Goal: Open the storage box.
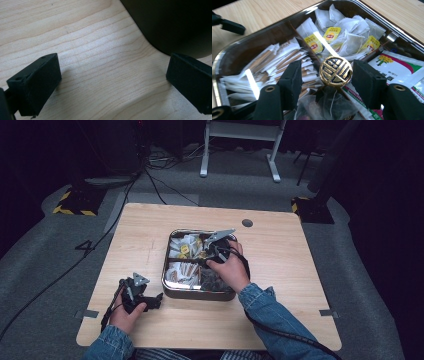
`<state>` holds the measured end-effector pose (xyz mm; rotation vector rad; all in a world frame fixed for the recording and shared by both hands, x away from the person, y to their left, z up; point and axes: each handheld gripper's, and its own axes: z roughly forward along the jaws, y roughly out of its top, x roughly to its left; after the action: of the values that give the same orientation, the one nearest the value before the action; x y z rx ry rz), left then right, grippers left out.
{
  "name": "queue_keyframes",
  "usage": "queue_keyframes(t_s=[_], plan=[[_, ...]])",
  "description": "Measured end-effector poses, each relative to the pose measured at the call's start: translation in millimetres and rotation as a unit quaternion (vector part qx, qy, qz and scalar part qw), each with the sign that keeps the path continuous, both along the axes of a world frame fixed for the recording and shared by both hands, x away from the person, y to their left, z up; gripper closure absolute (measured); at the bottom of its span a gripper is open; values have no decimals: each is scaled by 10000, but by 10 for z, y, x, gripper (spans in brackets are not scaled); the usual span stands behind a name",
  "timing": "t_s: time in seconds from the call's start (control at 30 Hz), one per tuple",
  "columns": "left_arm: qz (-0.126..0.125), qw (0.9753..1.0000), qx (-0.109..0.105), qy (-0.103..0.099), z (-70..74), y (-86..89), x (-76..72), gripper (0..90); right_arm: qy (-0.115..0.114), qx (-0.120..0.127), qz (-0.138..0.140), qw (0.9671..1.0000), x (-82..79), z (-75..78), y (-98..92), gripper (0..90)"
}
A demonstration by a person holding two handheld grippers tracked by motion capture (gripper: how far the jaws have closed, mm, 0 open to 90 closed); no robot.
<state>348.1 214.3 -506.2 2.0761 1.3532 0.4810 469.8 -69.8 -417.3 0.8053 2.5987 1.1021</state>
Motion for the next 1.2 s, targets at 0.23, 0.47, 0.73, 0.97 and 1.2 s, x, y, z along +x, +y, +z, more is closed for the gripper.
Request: queue_keyframes(t_s=[0.23,0.47,0.73,0.97,1.2], plan=[[1,10000,0,0,0,0,0,0,98,-130,-196,9997,74,-106,41,480],[-2,10000,3,0,0,0,0,0,96,-116,-222,9996,109,-145,44,542],[2,10000,-3,-1,0,0,0,0,10,-211,-163,9996,86,-131,73,590],[1,10000,-2,-1,0,0,0,0,-28,-167,-157,9997,82,-115,65,591],[0,10000,-3,1,0,0,0,0,-114,-35,-144,9998,54,-11,54,592]])
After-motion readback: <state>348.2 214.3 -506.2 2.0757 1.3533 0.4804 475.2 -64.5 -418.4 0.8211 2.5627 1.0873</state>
